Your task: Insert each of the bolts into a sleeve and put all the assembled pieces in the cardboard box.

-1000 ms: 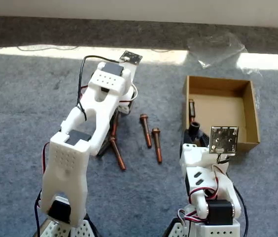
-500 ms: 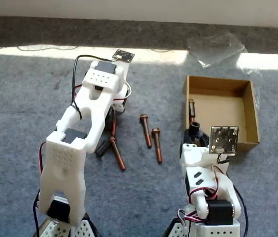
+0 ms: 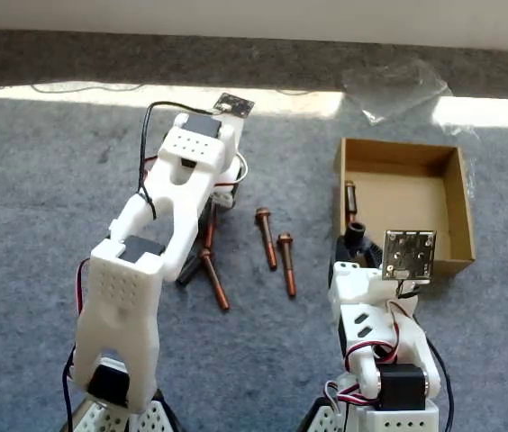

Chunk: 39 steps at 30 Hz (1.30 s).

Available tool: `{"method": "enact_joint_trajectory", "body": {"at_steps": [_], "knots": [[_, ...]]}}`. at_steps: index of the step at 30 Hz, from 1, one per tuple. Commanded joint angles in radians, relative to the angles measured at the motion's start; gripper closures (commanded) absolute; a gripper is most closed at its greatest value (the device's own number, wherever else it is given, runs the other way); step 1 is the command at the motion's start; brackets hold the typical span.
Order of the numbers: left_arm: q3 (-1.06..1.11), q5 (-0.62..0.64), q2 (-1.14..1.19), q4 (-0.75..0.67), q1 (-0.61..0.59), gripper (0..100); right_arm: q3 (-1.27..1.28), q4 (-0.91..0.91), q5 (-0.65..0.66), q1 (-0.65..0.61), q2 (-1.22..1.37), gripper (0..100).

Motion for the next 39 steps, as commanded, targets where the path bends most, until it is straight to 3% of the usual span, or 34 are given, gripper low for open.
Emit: {"method": "enact_joint_trajectory", "body": {"at_steps": [1, 18, 22, 39], "knots": [[-0.021, 0.121, 0.022, -0.026, 0.015, 90, -0.004, -0.036, -0.006, 0.005, -0.008, 99.4], [-0.015, 0.132, 0.038, -0.074, 0.067, 90, -0.004, -0.036, -0.006, 0.005, -0.008, 99.4], [-0.015, 0.129, 0.038, -0.074, 0.067, 99, -0.004, -0.036, -0.006, 0.005, -0.008, 99.4], [-0.008, 0.124, -0.065, -0.038, 0.068, 100, -0.004, -0.036, -0.006, 0.007, -0.008, 99.4]]}}
